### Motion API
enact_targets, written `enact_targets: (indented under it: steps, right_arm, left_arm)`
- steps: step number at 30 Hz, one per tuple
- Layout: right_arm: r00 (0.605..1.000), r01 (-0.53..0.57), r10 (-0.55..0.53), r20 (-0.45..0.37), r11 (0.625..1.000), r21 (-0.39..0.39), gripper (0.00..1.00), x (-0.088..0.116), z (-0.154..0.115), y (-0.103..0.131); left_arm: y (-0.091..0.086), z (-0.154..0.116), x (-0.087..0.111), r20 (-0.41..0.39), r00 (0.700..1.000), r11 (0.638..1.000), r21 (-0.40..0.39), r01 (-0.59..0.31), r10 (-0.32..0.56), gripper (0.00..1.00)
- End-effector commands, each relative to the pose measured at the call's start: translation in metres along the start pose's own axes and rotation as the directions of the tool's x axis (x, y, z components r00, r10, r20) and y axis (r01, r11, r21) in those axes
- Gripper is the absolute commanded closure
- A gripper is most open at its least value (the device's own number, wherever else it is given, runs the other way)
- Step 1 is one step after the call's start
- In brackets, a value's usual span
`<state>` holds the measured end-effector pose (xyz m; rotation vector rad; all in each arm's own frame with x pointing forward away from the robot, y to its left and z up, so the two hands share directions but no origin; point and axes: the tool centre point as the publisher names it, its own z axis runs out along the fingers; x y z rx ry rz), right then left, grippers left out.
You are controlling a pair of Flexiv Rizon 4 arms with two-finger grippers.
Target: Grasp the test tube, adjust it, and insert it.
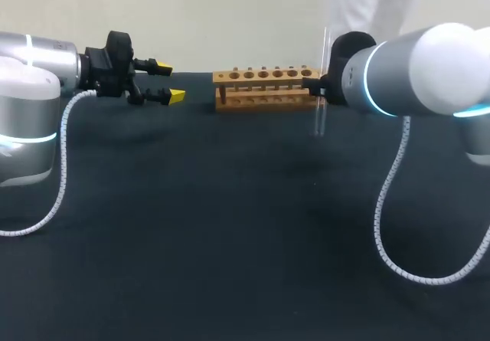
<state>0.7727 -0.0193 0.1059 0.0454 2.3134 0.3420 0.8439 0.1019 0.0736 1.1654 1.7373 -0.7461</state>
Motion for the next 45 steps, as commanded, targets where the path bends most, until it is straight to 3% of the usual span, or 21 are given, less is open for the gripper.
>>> enact_targets:
  steps: [1,10,45]
  right_arm:
    - [1.000,-0.004,0.004,0.021,1.000,0.020,1.00,0.0017,-0.0219,0.0002]
    - [0.998,0.002,-0.004,0.062,1.000,0.021,1.00,-0.0053,-0.0318,-0.0018]
    - [0.998,0.002,-0.004,0.062,1.000,0.021,1.00,-0.0053,-0.0318,-0.0018]
  left_arm:
    - [-0.0011,-0.0004,0.0014,0.006,1.000,1.000,-0.003,-0.003,0.003,0.00]
    - [-0.0011,-0.0004,0.0014,0.006,1.000,1.000,-0.003,-0.003,0.003,0.00]
    - [-0.0011,-0.0004,0.0014,0.006,1.000,1.000,-0.003,-0.003,0.003,0.00]
